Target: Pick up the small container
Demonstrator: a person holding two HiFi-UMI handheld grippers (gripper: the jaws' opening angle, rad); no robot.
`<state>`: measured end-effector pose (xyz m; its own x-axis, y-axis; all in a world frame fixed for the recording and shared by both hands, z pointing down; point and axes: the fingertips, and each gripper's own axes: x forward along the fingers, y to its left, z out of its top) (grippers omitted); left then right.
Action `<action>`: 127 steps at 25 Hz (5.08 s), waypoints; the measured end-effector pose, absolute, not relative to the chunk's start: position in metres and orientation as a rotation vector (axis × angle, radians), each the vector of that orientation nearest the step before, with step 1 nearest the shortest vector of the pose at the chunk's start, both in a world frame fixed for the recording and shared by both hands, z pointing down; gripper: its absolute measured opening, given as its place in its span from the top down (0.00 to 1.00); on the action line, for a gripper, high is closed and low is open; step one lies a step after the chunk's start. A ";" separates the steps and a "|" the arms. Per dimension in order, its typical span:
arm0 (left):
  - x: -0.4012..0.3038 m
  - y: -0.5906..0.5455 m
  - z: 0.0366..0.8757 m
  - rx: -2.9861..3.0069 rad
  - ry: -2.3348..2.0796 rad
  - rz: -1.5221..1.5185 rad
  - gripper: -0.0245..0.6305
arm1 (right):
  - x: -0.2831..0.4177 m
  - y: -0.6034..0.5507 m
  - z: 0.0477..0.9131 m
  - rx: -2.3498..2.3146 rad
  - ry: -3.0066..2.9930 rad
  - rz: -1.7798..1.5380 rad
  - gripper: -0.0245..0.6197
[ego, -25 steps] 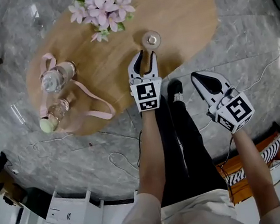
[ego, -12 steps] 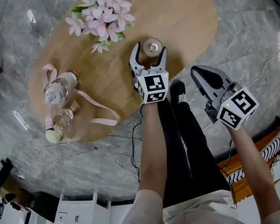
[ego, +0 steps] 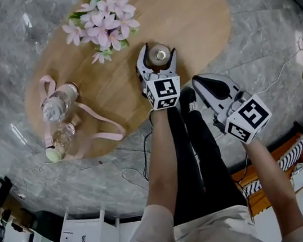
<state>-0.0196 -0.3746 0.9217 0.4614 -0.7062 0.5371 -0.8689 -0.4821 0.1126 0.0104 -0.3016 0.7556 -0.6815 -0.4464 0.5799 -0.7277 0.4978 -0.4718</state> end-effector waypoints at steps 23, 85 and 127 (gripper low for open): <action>-0.025 -0.382 0.930 2.287 -1.494 0.703 0.46 | 0.066 -0.276 0.763 1.204 -2.295 1.213 0.85; -0.008 -0.235 0.487 2.291 -1.406 0.670 0.46 | 0.062 -0.250 0.474 1.246 -2.490 1.121 0.85; 0.010 -0.233 0.445 2.375 -1.496 0.504 0.46 | 0.055 -0.220 0.440 0.918 -2.680 0.530 0.85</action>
<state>0.0102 -0.2326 0.4448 0.3999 -0.8050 0.4383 -0.9060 -0.4194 0.0564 0.0555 -0.2202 0.4402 -0.7670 -0.5353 0.3538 -0.6297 0.7340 -0.2543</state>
